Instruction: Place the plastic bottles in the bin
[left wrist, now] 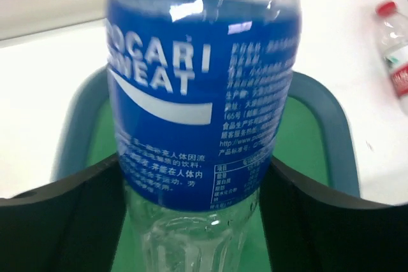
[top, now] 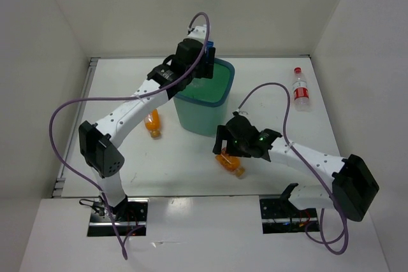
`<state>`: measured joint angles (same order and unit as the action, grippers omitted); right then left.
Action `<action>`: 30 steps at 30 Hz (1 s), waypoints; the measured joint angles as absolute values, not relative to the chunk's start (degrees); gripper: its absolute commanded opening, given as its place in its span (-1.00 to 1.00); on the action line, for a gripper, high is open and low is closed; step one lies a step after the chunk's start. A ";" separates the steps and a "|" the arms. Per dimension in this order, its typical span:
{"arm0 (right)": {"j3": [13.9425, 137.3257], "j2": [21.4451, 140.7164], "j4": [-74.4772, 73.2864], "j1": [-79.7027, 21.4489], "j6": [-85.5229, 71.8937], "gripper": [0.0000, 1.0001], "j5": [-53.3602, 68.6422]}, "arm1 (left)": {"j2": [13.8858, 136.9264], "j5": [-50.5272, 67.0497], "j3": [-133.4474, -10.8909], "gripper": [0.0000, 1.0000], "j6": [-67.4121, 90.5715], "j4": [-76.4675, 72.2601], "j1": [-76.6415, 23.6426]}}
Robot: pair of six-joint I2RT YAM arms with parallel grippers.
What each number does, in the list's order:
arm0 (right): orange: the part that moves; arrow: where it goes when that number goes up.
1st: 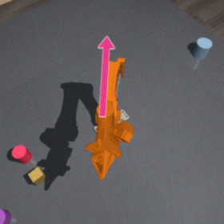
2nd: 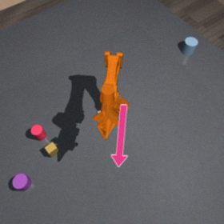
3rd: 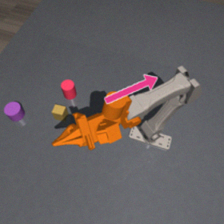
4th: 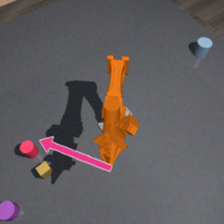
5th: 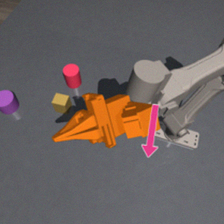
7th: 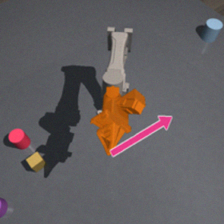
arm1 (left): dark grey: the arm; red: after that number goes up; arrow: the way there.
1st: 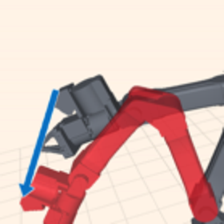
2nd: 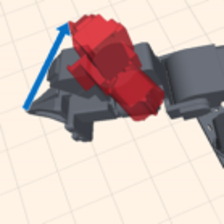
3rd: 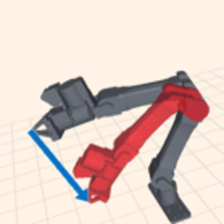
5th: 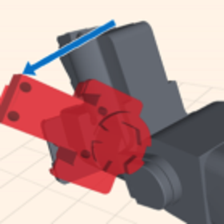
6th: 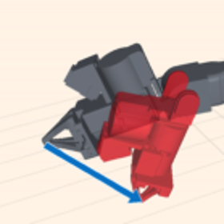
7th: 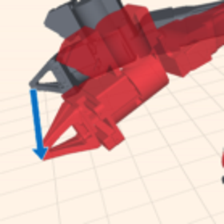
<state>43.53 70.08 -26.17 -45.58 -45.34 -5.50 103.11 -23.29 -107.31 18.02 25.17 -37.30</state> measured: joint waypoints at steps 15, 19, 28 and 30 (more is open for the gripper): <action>40.71 75.48 -26.24 -46.85 -46.61 0.98 -6.61 | 101.60 -13.54 -102.61 1.00 18.33 23.00 -37.52; 40.69 75.46 -26.22 -49.52 -46.44 0.98 -5.80 | 97.65 -13.41 -103.11 1.00 18.24 24.95 -37.52; 44.16 73.47 -29.82 -50.17 -41.85 0.98 -5.21 | 74.13 -16.21 -92.40 1.00 23.22 24.21 -35.51; 47.20 73.54 -32.25 -50.43 -38.89 0.98 -4.64 | 69.01 -16.19 -86.37 1.00 25.93 24.47 -34.54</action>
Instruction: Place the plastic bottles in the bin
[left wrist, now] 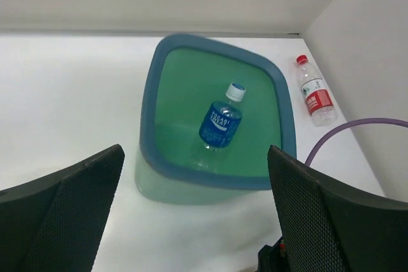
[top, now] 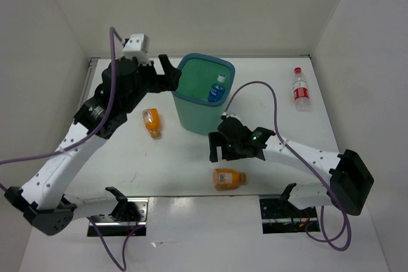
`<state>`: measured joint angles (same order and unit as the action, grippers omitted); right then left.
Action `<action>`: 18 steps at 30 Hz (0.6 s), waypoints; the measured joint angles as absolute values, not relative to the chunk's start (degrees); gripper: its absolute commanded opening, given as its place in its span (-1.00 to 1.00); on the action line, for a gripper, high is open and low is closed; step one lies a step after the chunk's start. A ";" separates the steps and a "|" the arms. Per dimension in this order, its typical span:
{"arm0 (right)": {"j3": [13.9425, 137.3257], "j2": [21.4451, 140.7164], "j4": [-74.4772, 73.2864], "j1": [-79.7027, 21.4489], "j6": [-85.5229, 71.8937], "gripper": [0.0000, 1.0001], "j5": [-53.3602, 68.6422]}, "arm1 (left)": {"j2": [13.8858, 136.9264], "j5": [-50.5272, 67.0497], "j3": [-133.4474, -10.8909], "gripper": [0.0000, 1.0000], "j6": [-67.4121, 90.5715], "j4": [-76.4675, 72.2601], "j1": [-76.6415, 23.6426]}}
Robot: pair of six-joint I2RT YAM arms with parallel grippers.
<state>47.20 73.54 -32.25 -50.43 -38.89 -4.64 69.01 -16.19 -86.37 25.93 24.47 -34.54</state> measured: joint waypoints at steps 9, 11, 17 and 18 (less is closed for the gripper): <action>58.52 75.42 -44.21 -56.34 -33.89 0.98 -0.54 | 59.94 -12.16 -64.47 1.00 33.82 28.82 -33.28; 58.57 75.77 -48.71 -56.95 -34.74 0.98 -1.78 | 58.61 -11.31 -61.91 1.00 34.94 30.11 -33.17; 62.06 77.58 -61.47 -60.07 -30.28 0.98 -6.55 | 56.66 -9.50 -61.19 1.00 34.98 30.02 -33.17; 63.90 78.02 -62.13 -60.80 -29.15 0.98 -7.16 | 56.62 -9.21 -61.19 1.00 34.96 29.82 -33.17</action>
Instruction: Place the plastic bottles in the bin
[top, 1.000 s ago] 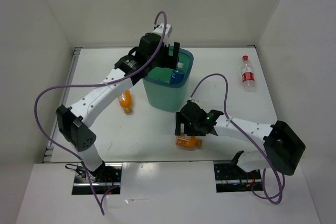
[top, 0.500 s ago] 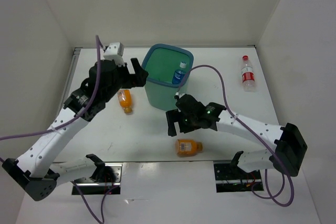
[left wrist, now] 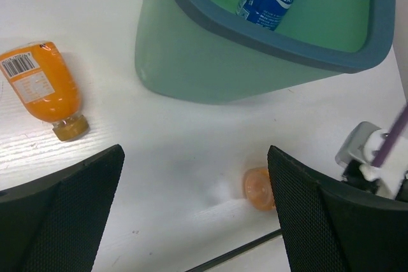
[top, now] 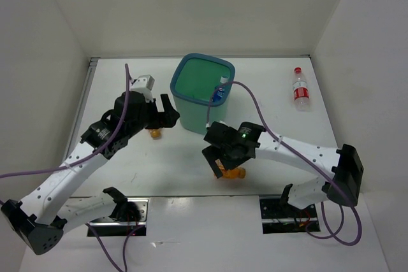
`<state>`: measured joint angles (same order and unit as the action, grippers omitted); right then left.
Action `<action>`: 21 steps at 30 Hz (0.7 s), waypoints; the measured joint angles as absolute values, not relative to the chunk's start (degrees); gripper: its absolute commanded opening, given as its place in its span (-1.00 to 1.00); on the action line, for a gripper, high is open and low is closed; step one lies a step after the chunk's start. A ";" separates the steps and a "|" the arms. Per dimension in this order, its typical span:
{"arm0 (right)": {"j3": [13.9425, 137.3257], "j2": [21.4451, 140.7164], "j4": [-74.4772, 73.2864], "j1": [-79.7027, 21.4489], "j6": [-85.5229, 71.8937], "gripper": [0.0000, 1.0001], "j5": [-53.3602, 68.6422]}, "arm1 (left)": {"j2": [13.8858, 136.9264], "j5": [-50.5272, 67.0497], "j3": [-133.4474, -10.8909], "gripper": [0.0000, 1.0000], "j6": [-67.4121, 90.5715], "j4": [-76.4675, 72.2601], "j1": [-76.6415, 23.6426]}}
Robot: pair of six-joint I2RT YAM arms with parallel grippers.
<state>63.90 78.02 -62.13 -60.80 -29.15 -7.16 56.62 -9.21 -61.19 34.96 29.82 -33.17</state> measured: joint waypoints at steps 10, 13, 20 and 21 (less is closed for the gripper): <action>66.00 82.50 -52.01 -62.54 -16.29 0.98 -8.40 | 53.21 -8.78 -60.55 1.00 34.96 30.04 -33.17; 65.71 84.99 -51.46 -62.28 -15.03 0.98 -9.17 | 51.83 -9.39 -60.51 1.00 35.03 30.13 -33.17; 65.69 96.01 -50.46 -59.72 -17.12 0.98 -17.87 | 51.51 -11.33 -59.64 1.00 36.23 31.48 -33.17; 65.95 98.21 -50.48 -59.31 -17.41 0.98 -18.79 | 51.64 -11.66 -59.61 1.00 36.29 31.90 -33.19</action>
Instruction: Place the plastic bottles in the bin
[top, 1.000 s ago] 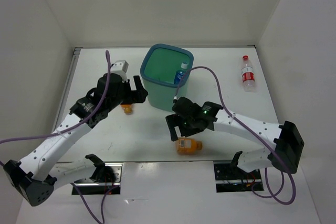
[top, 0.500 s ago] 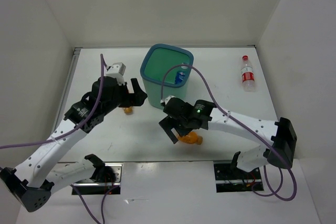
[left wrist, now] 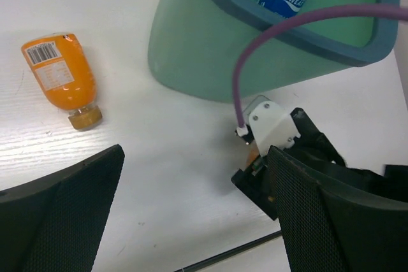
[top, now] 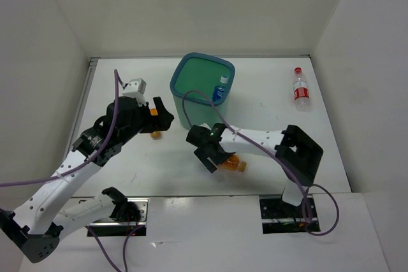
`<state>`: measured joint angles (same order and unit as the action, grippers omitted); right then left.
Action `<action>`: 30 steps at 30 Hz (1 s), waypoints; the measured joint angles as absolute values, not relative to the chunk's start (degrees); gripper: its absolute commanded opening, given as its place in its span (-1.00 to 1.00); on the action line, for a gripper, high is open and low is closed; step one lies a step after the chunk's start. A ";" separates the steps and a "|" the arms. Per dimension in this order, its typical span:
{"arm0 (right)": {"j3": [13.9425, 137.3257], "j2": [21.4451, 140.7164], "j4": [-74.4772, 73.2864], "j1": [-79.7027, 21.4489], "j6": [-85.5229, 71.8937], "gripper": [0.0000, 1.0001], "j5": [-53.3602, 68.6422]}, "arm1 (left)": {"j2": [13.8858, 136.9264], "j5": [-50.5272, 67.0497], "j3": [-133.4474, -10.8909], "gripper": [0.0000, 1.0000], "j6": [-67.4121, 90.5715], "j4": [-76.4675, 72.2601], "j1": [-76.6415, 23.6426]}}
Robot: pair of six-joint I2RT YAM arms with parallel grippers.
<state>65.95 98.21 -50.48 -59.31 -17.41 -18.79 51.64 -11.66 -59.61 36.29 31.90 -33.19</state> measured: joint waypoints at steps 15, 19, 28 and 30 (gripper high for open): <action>65.52 103.28 -51.64 -56.58 -20.08 0.74 -18.55 | 53.15 -14.52 -59.61 1.00 36.36 33.01 -33.17; 64.69 100.95 -51.51 -55.55 -20.16 0.13 -16.97 | 53.43 -15.05 -59.61 1.00 36.45 33.08 -33.08; 64.40 97.14 -50.83 -55.46 -20.01 -0.55 -15.00 | 53.17 -16.73 -59.61 1.00 36.97 33.91 -32.69; 64.38 94.83 -50.50 -55.44 -19.68 -0.57 -13.69 | 52.93 -16.82 -59.61 1.00 37.60 33.89 -32.69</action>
<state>64.38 94.83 -50.50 -55.44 -19.68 -13.69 52.93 -16.82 -59.61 37.60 33.89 -32.69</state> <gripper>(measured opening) 0.712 0.998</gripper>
